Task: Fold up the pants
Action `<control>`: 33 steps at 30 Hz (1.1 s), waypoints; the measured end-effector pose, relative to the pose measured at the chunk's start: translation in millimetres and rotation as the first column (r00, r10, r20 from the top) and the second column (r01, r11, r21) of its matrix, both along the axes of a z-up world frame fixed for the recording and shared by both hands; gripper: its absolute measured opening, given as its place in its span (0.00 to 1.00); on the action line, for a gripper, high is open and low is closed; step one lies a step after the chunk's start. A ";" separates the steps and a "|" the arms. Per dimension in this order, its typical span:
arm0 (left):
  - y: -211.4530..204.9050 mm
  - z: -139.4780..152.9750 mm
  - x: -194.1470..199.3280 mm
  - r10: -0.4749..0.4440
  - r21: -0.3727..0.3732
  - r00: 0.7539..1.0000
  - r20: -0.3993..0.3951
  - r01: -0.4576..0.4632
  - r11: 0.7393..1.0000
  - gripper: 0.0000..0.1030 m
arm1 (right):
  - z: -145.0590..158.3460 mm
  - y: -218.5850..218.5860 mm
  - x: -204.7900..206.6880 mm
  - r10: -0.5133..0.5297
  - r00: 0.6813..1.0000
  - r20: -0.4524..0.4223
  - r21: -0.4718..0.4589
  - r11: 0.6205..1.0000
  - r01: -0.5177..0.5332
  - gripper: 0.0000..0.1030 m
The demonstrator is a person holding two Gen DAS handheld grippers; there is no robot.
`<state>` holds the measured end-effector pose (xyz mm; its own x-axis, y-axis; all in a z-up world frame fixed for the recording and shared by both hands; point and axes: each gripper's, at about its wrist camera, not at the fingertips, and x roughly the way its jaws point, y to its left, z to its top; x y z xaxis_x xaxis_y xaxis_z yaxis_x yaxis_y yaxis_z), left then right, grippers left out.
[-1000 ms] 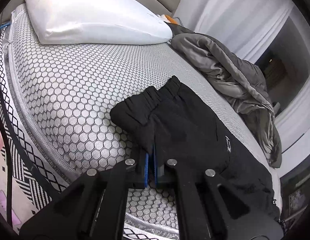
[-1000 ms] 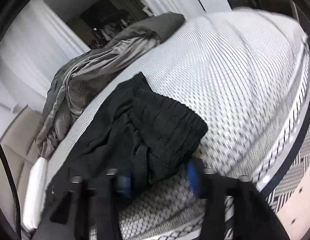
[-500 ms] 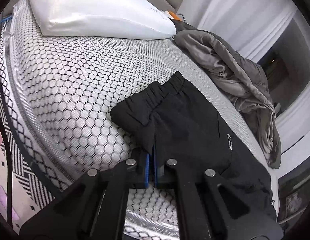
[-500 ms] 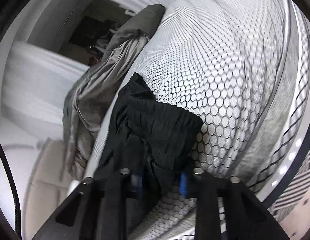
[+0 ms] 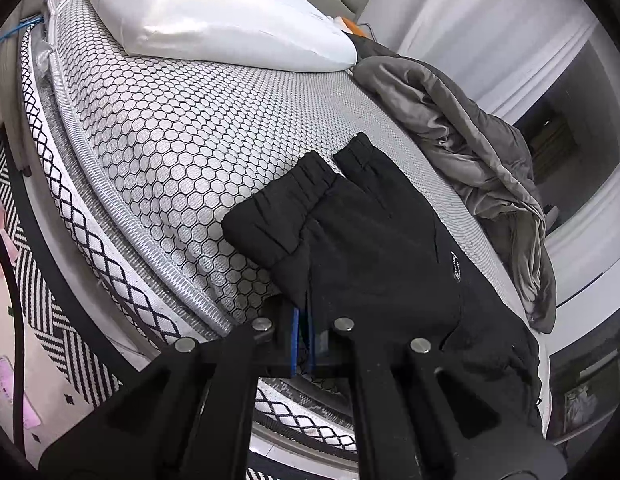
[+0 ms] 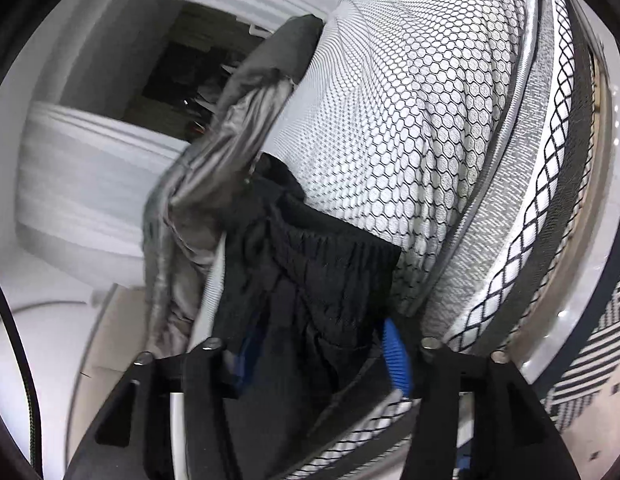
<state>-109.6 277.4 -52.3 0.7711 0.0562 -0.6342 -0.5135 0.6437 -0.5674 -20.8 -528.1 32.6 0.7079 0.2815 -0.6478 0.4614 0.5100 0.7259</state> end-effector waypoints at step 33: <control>42.8 108.4 228.3 -0.001 0.063 1.000 -0.009 0.002 0.998 0.00 | 113.9 76.9 243.7 0.058 0.997 0.051 -0.421 0.906 -0.031 0.14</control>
<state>118.6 320.2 56.1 0.7658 0.0952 -0.6360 -0.5171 0.6792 -0.5209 222.9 -451.1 146.5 0.7424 0.0252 -0.6694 0.3932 0.7927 0.4659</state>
